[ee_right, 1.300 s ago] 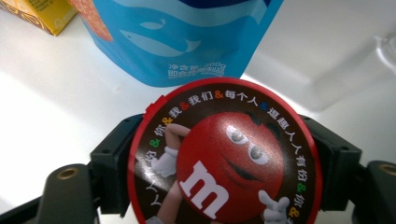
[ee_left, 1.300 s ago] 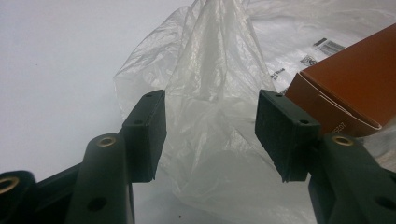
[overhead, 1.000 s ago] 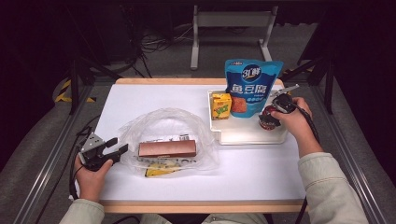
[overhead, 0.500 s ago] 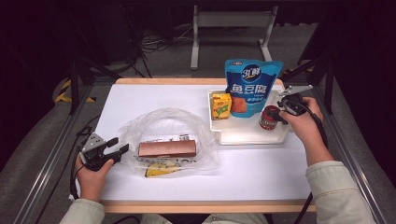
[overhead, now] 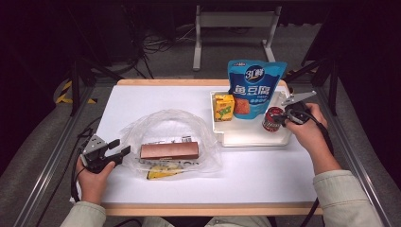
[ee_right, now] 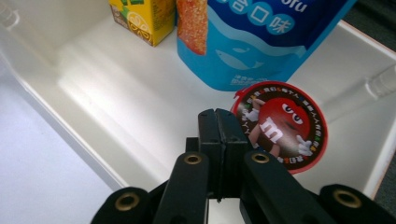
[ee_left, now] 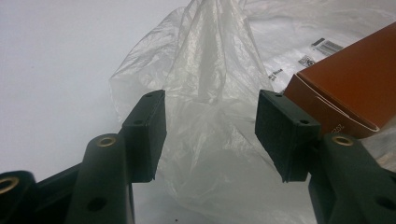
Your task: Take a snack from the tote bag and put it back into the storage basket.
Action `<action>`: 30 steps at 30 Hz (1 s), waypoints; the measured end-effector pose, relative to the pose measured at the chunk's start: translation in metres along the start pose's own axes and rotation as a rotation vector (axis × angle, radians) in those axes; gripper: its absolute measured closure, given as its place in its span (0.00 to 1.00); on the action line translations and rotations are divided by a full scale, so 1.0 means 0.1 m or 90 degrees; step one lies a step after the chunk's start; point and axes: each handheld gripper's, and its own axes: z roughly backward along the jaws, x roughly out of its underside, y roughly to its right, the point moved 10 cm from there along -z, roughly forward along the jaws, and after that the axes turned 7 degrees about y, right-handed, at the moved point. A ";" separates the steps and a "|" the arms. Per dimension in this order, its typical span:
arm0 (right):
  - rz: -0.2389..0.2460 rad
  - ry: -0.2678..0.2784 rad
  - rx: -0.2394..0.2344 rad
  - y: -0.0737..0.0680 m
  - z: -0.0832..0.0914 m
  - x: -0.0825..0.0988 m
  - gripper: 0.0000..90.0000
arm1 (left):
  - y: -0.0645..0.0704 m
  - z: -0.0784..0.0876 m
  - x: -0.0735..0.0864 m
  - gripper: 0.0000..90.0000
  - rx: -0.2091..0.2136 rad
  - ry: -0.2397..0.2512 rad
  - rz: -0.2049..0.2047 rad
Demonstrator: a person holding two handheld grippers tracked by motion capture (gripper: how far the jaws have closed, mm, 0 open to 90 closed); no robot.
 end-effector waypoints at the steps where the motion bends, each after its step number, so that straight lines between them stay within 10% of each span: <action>1: 0.000 0.000 -0.003 -0.01 -0.01 0.00 1.00 | 0.00 0.00 0.00 0.49 0.000 0.000 0.000; 30: -0.012 -0.037 0.026 0.12 -0.19 0.21 1.00 | -0.01 0.01 0.00 0.49 0.000 0.000 0.005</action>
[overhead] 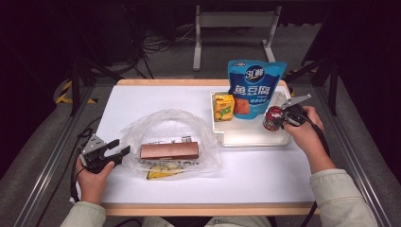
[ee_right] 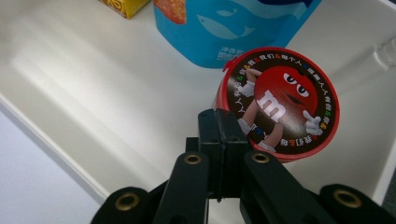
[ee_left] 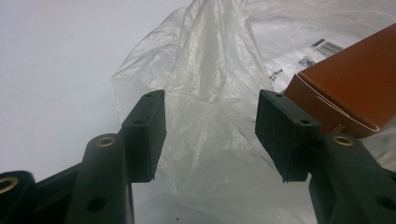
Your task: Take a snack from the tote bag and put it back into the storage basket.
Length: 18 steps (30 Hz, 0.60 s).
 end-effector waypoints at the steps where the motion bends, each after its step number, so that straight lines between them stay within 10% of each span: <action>1: -0.002 0.001 0.003 0.01 -0.01 0.00 1.00 | 0.00 0.00 0.00 0.49 0.001 0.000 0.000; 18: -0.028 -0.007 0.039 0.21 -0.15 0.01 1.00 | -0.01 0.00 0.01 0.49 0.001 -0.001 0.001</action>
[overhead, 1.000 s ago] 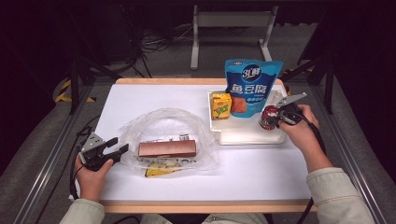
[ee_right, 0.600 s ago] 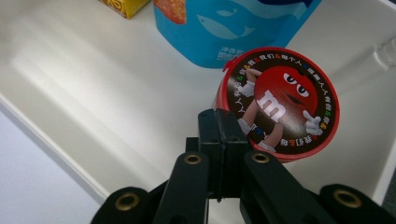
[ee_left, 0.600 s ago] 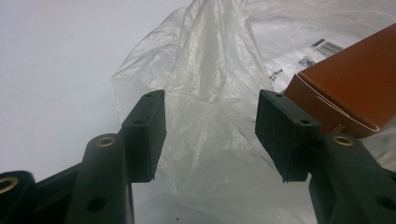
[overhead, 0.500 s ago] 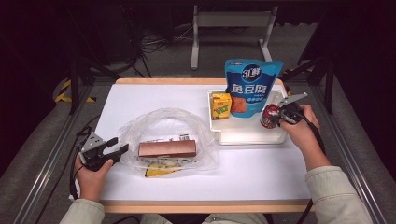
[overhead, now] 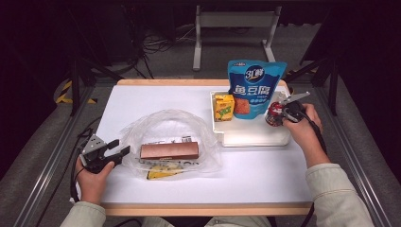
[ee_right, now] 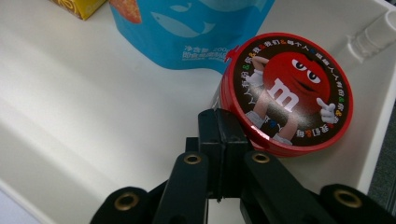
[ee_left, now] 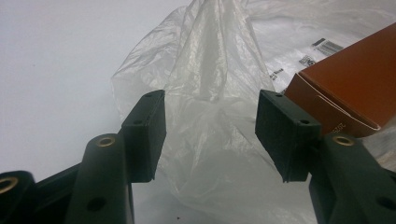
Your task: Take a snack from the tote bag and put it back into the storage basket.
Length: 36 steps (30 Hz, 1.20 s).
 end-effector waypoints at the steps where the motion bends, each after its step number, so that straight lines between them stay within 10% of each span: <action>1: -0.002 0.000 0.001 0.01 -0.01 0.00 1.00 | 0.00 0.00 0.00 0.49 0.000 0.000 0.000; 26: -0.013 -0.037 0.029 0.14 -0.11 0.04 1.00 | -0.01 0.01 0.00 0.48 -0.001 0.003 0.002; 36: -0.020 0.003 0.009 0.04 0.03 -0.06 0.95 | 0.00 -0.01 -0.02 0.49 -0.002 0.006 0.003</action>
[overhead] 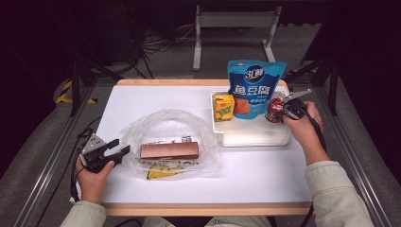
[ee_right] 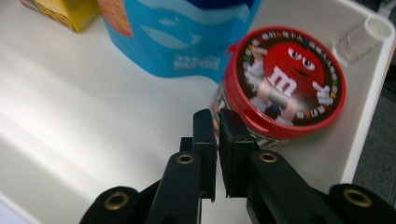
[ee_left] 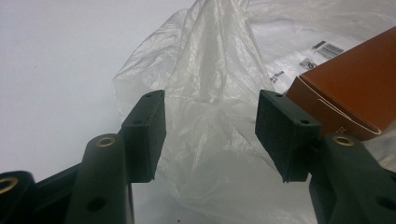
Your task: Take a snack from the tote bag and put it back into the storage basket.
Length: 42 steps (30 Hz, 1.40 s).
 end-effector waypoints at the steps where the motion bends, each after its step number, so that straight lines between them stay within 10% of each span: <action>1: 0.001 0.007 -0.003 -0.02 0.02 -0.03 0.94 | 0.00 0.00 0.00 0.49 0.000 0.001 0.001; 6: 0.003 0.042 -0.015 -0.11 0.14 -0.16 0.88 | 0.00 0.00 -0.01 0.49 -0.001 0.001 0.000; 11: -0.046 0.160 -0.050 -0.30 0.31 -0.46 0.58 | -0.01 0.01 0.00 0.49 -0.003 0.000 0.003; 17: -0.061 0.243 -0.079 -0.50 0.52 -0.72 0.48 | 0.00 0.04 0.00 0.48 -0.007 0.004 0.001; 25: -0.032 0.296 -0.103 -0.77 0.65 -0.97 0.30 | -0.01 0.04 0.00 0.48 -0.006 0.005 0.002; 42: -0.002 0.353 -0.199 -1.28 0.88 -1.32 0.27 | -0.01 0.04 -0.01 0.48 -0.005 0.007 0.000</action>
